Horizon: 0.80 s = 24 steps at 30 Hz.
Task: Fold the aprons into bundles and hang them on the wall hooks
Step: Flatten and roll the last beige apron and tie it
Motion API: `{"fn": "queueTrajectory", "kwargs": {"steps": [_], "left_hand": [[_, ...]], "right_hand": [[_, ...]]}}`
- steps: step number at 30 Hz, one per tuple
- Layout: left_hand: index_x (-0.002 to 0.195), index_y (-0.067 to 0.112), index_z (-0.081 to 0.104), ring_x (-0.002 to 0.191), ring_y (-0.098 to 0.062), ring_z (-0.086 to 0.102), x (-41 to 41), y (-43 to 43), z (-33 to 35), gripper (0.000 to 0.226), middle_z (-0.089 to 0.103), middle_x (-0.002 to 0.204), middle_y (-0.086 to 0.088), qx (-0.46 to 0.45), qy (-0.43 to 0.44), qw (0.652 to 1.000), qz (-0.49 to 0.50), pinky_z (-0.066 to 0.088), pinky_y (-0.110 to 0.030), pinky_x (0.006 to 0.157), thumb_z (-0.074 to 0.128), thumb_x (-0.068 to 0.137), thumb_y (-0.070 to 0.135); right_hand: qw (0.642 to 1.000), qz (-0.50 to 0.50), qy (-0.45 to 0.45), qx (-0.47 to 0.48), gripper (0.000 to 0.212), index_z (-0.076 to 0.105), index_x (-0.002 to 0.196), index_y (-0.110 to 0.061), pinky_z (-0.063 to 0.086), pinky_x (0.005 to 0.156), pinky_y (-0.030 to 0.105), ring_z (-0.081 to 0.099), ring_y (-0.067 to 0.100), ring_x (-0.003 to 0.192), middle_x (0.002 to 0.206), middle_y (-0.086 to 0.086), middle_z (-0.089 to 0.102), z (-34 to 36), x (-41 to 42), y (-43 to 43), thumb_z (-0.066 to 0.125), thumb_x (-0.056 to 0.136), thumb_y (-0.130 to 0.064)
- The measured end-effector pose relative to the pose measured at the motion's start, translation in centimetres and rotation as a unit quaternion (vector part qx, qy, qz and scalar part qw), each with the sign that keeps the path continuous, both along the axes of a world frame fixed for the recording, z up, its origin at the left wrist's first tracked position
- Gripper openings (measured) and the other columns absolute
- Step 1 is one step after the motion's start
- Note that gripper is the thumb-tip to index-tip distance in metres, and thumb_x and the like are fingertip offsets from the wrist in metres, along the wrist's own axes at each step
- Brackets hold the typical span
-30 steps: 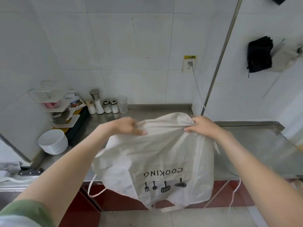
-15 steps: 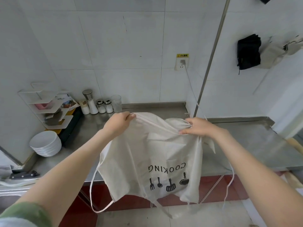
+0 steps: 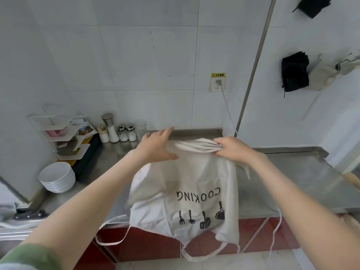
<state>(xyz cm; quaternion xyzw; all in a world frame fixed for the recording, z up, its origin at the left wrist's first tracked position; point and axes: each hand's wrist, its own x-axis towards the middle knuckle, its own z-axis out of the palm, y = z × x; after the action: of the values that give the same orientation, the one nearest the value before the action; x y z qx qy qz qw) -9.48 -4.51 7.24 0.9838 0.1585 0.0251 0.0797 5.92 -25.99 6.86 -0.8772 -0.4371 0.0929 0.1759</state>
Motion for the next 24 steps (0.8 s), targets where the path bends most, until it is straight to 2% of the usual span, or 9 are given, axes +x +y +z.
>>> {"fn": "queueTrajectory", "kwargs": {"steps": [1, 3, 6, 9, 12, 14, 18, 22, 24], "left_hand": [[0.151, 0.028, 0.015, 0.139, -0.020, 0.032, 0.6, -1.1, 0.4, 0.095, 0.032, 0.153, 0.001, 0.001, -0.033, 0.999, -0.033, 0.017, -0.043, 0.116, 0.067, 0.077, 0.057], [0.145, 0.029, 0.032, 0.131, -0.021, 0.043, 1.9, -3.3, 1.2, 0.075, 0.046, 0.143, 0.000, 0.013, -0.060, 0.996, -0.070, 0.029, -0.039, 0.107, 0.065, 0.081, 0.053], [0.113, 0.021, 0.060, 0.103, -0.030, 0.060, 3.1, -4.9, 2.2, 0.025, 0.066, 0.109, -0.007, -0.007, -0.084, 0.996, -0.031, 0.039, -0.031, 0.071, 0.049, 0.096, 0.035], [0.091, 0.016, 0.057, 0.091, -0.033, 0.058, 3.3, -4.1, 2.5, 0.013, 0.063, 0.088, -0.008, -0.034, -0.135, 0.990, 0.009, 0.034, -0.032, 0.060, 0.044, 0.092, 0.013], [0.092, 0.013, 0.060, 0.087, -0.032, 0.057, 3.5, -3.3, 3.4, 0.023, 0.065, 0.088, -0.011, -0.130, -0.173, 0.976, 0.004, 0.040, -0.035, 0.065, 0.041, 0.086, 0.001], [0.089, 0.015, 0.061, 0.087, -0.028, 0.056, 3.4, -3.0, 4.5, 0.027, 0.065, 0.088, -0.008, -0.183, -0.188, 0.965, -0.009, 0.039, -0.031, 0.066, 0.039, 0.086, -0.001], [0.088, 0.017, 0.060, 0.081, -0.019, 0.052, 2.7, -1.9, 5.9, 0.026, 0.063, 0.086, -0.003, -0.225, -0.201, 0.953, -0.009, 0.038, -0.024, 0.064, 0.039, 0.089, 0.002], [0.089, 0.008, 0.059, 0.071, -0.016, 0.048, 1.5, -0.3, 6.3, 0.018, 0.058, 0.078, -0.001, -0.261, -0.218, 0.940, 0.024, 0.036, -0.026, 0.062, 0.042, 0.093, 0.012], [0.085, 0.007, 0.059, 0.070, -0.018, 0.047, 0.8, 0.7, 6.5, 0.020, 0.054, 0.073, 0.000, -0.265, -0.198, 0.943, 0.043, 0.035, -0.029, 0.061, 0.044, 0.093, 0.019]], "right_hand": [[1.000, 0.014, 0.001, 0.022, 0.015, 0.054, 0.073, -0.027, 0.047, 0.074, 0.036, 0.059, 0.018, 0.081, 0.074, -0.009, 0.059, 0.9, -0.7, 0.8, 0.064, 0.084, -0.022], [0.996, 0.033, 0.007, 0.085, 0.017, 0.053, 0.078, -0.030, 0.045, 0.069, 0.030, 0.056, 0.016, 0.077, 0.074, -0.011, 0.057, 2.5, -2.1, 2.4, 0.066, 0.083, -0.022], [0.985, 0.028, 0.047, 0.166, 0.037, 0.050, 0.111, -0.020, 0.037, 0.061, 0.014, 0.053, 0.014, 0.078, 0.085, -0.009, 0.054, 4.0, -3.2, 3.3, 0.071, 0.082, -0.020], [0.978, -0.014, 0.157, 0.137, 0.085, 0.024, 0.140, -0.033, 0.039, 0.090, 0.023, 0.049, 0.013, 0.109, 0.120, -0.007, 0.042, 3.5, -2.4, 1.9, 0.079, 0.075, -0.029], [0.965, -0.021, 0.247, 0.085, 0.098, 0.019, 0.146, -0.029, 0.036, 0.098, 0.024, 0.043, 0.009, 0.121, 0.134, -0.010, 0.041, -0.2, -2.5, 0.9, 0.083, 0.072, -0.028], [0.964, -0.025, 0.256, 0.071, 0.083, 0.032, 0.142, -0.018, 0.041, 0.094, 0.022, 0.050, 0.010, 0.115, 0.131, -0.005, 0.051, -3.3, -3.6, 1.4, 0.081, 0.075, -0.020], [0.938, -0.087, 0.273, 0.194, 0.024, 0.064, 0.113, -0.010, 0.048, 0.079, 0.022, 0.059, 0.015, 0.100, 0.106, 0.005, 0.067, -5.7, -4.2, 2.7, 0.064, 0.090, -0.014], [0.921, -0.097, 0.253, 0.281, 0.019, 0.062, 0.112, -0.002, 0.042, 0.064, 0.002, 0.062, 0.015, 0.090, 0.097, 0.007, 0.066, -3.3, -3.5, 3.2, 0.055, 0.095, -0.007], [0.915, -0.102, 0.235, 0.312, 0.019, 0.062, 0.108, 0.007, 0.045, 0.070, 0.010, 0.064, 0.026, 0.091, 0.098, 0.019, 0.067, -2.0, -2.9, 3.3, 0.055, 0.094, -0.004]]}}
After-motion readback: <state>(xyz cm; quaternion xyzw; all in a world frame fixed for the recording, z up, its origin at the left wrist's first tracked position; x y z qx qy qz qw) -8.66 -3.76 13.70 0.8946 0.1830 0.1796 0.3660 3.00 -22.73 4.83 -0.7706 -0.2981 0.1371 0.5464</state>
